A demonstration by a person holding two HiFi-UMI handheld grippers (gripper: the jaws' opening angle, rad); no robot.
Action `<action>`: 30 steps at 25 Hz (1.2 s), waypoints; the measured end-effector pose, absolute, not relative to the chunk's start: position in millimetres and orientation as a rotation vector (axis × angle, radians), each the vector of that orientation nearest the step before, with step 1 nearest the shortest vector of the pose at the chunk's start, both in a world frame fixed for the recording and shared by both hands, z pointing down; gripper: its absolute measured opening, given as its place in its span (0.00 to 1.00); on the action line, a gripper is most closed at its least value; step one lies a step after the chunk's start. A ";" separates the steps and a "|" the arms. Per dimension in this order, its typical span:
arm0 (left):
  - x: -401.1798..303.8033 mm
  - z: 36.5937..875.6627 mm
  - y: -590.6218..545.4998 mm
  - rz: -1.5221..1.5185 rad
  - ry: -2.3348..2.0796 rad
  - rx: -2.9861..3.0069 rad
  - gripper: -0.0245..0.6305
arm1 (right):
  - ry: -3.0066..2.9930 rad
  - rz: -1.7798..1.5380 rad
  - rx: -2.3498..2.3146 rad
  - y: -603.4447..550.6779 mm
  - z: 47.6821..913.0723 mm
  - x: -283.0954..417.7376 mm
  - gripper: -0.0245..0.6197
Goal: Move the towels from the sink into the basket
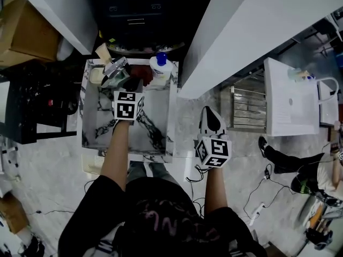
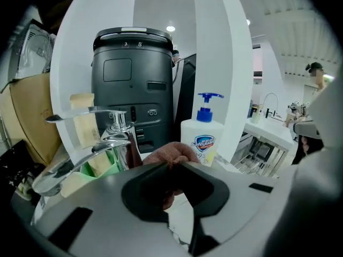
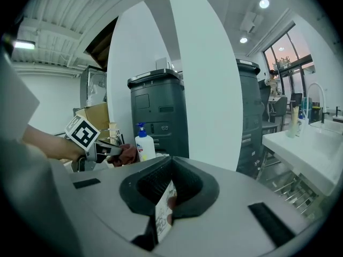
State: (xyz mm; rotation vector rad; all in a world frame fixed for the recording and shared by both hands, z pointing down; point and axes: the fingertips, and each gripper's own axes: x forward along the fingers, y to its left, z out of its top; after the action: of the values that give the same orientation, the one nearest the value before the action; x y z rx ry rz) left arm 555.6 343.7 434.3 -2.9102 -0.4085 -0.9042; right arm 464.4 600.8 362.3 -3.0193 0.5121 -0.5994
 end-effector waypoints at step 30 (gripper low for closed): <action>442.6 274.3 358.3 -0.494 -0.440 -2.979 0.14 | 0.621 -0.291 -3.064 579.0 263.7 428.0 0.06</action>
State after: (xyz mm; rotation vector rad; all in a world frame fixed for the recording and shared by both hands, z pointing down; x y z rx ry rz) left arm 442.6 358.3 274.3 -2.9787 -0.4403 -0.4940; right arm 428.0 579.0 263.7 -3.0639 0.6210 -0.2911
